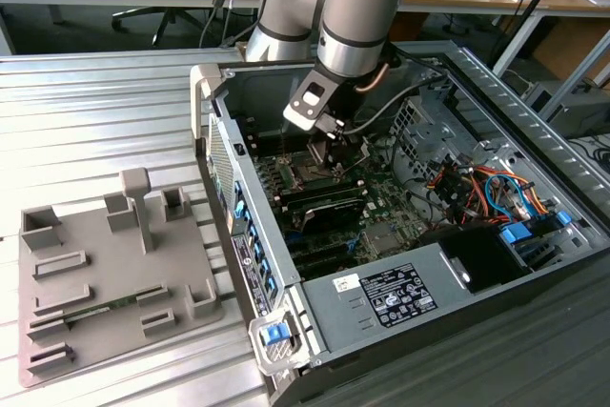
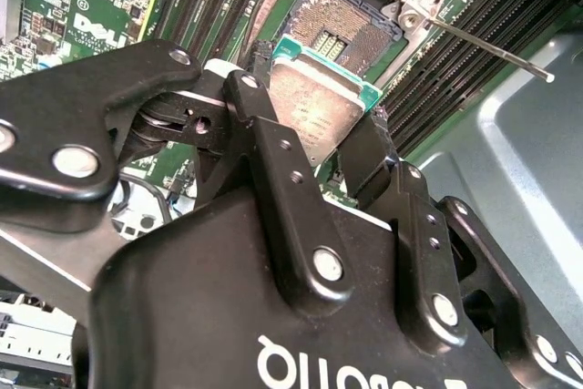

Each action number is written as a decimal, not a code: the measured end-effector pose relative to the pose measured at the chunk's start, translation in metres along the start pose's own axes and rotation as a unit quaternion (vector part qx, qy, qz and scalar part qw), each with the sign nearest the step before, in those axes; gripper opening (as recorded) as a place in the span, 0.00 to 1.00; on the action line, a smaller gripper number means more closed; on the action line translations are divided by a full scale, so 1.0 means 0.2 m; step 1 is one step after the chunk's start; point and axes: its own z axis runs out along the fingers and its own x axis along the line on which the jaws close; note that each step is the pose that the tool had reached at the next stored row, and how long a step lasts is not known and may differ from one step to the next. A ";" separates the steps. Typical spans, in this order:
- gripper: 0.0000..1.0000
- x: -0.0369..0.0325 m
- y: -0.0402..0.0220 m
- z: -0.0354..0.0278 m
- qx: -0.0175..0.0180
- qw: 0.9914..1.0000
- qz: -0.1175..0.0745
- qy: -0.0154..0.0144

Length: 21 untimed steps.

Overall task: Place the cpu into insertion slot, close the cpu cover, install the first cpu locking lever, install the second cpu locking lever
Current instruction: 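Place the cpu into insertion slot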

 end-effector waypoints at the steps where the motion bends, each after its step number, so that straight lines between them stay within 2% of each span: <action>1: 0.55 0.000 0.000 0.001 0.000 1.000 0.000 0.000; 21: 0.55 0.002 -0.018 0.011 0.000 1.000 0.000 0.000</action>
